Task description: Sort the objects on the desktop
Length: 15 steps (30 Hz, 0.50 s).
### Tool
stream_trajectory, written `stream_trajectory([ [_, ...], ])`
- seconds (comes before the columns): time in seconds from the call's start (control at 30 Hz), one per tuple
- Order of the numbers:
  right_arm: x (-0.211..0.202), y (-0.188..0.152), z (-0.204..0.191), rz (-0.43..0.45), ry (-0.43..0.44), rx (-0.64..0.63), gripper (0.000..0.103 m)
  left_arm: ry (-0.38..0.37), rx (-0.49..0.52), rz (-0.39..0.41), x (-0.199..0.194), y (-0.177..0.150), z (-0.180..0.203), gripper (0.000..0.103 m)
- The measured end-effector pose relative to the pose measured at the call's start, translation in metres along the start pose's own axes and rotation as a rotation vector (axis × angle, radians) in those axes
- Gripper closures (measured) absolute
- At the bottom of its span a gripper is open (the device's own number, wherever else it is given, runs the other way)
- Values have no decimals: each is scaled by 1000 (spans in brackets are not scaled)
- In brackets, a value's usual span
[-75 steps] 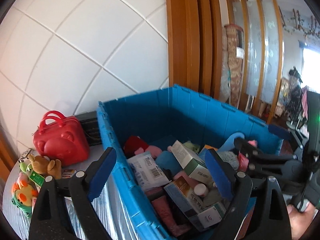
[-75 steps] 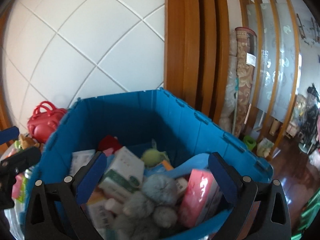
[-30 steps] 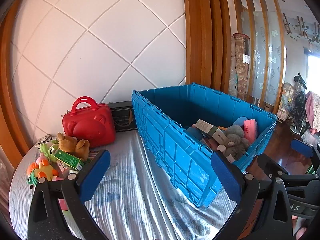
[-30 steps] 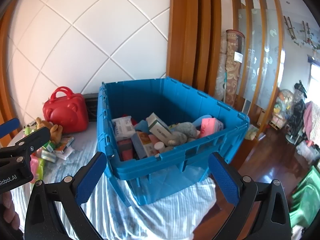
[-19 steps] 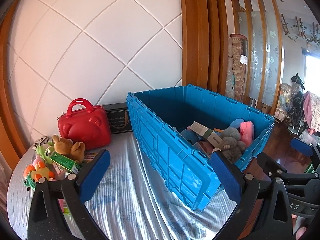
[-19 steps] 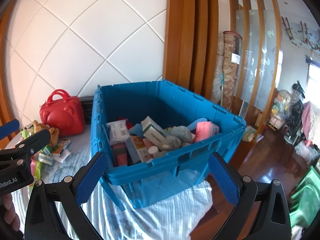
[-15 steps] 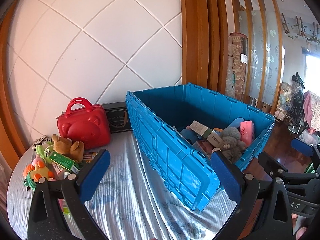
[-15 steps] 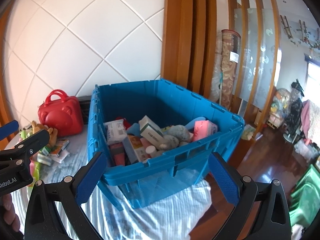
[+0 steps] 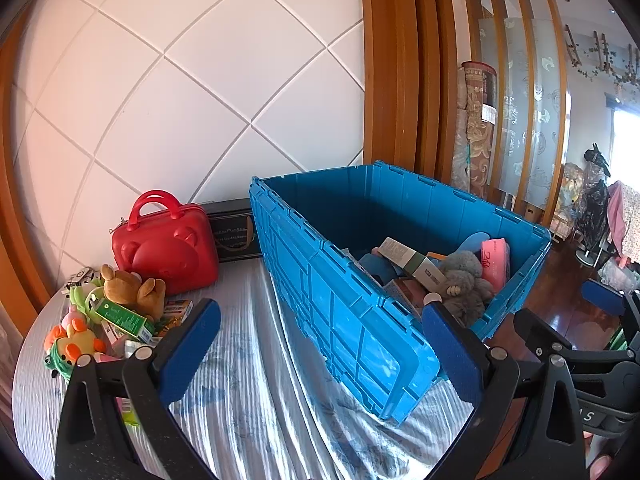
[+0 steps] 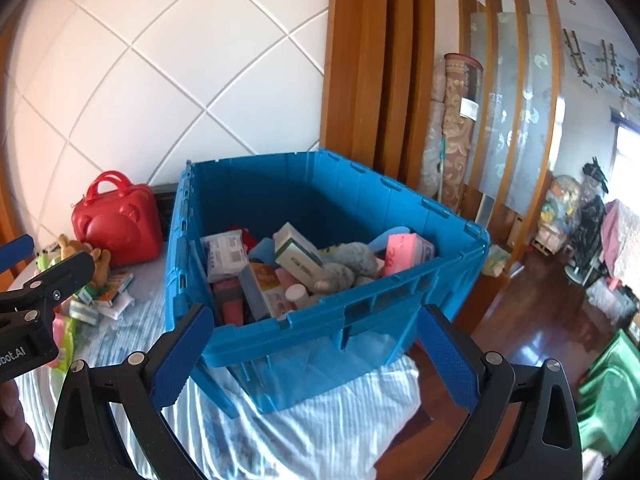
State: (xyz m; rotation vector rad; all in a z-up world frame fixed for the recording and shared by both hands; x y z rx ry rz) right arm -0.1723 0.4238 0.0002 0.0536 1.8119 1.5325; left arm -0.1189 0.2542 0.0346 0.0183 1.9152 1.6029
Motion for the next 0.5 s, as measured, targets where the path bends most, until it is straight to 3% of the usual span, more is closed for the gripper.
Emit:
stream_trajectory([
  [0.5,6,-2,13,-9,0,23,0,9,17,6,5,1,13,1],
])
Point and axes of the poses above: each gripper's, at about its wrist camera, not at the fingertips, and x roughly the way its jaws point, z to its right, y to its top, the point moved 9 cm from there along x, roughly the way its jaws point, and after that the axes turned 8 degrees about y, right-handed, at the moved point
